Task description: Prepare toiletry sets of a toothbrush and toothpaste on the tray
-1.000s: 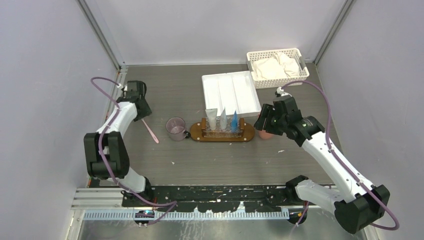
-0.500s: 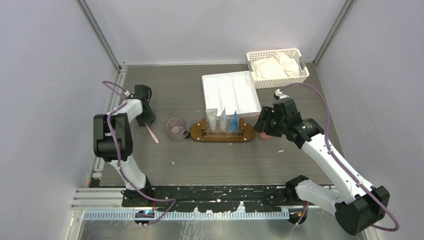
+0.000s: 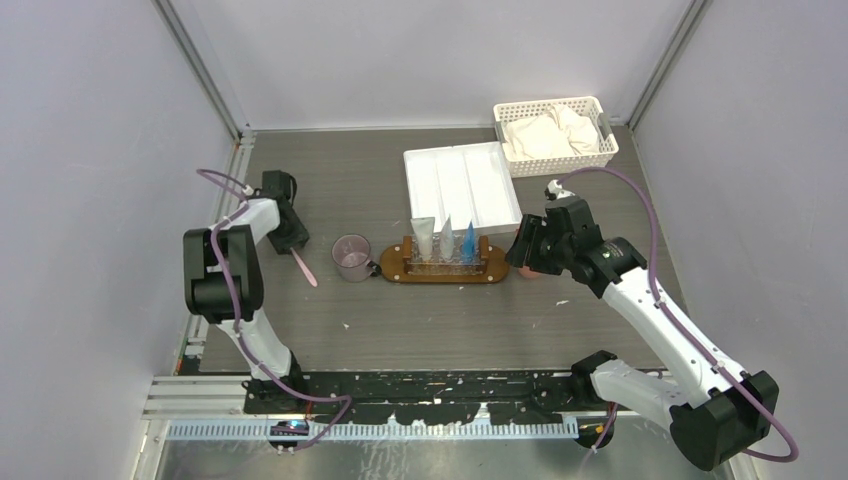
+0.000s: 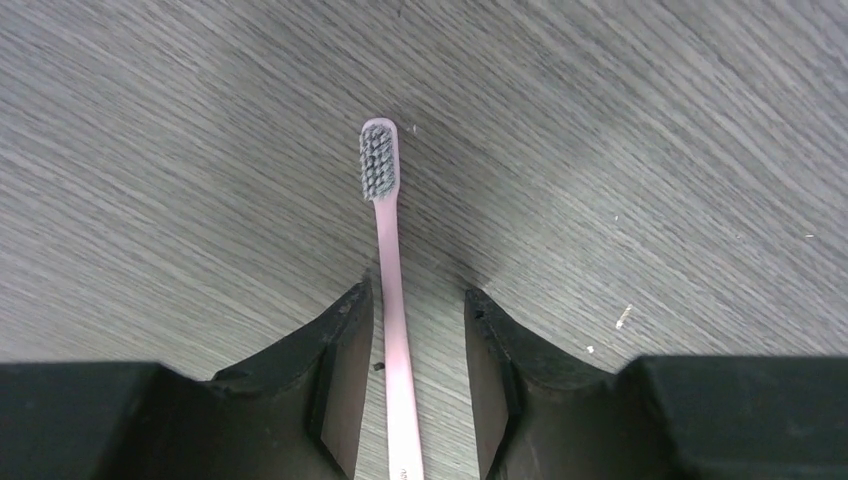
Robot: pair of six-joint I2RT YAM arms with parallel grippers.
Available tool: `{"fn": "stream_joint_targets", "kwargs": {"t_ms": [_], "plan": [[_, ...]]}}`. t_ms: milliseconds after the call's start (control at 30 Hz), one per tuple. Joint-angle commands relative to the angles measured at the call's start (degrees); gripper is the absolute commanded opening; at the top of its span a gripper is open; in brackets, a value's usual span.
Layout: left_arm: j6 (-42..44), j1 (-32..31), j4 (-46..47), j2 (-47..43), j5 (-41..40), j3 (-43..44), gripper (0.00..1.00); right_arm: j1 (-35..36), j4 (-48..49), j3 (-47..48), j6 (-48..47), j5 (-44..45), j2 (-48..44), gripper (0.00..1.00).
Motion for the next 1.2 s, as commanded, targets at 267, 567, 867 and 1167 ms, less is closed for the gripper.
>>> {"fn": "stream_joint_targets", "kwargs": {"t_ms": [267, 567, 867, 1167], "plan": [[-1.17, 2.61, 1.18, 1.57, 3.97, -1.89, 0.20, 0.26, 2.97, -0.16, -0.85, -1.69, 0.24, 0.57], [0.63, 2.17, 0.77, -2.03, 3.37, -2.30, 0.01, 0.28, 3.50, -0.91, -0.57, -2.28, 0.14, 0.55], [1.38, -1.94, -0.80, -12.28, 0.86, -0.52, 0.01, 0.24, 4.29, -1.29, -0.11, -3.00, 0.55, 0.54], [1.80, -8.27, -1.30, -22.91, -2.60, 2.06, 0.01, 0.21, 4.83, -1.79, 0.13, -3.45, 0.52, 0.54]]}}
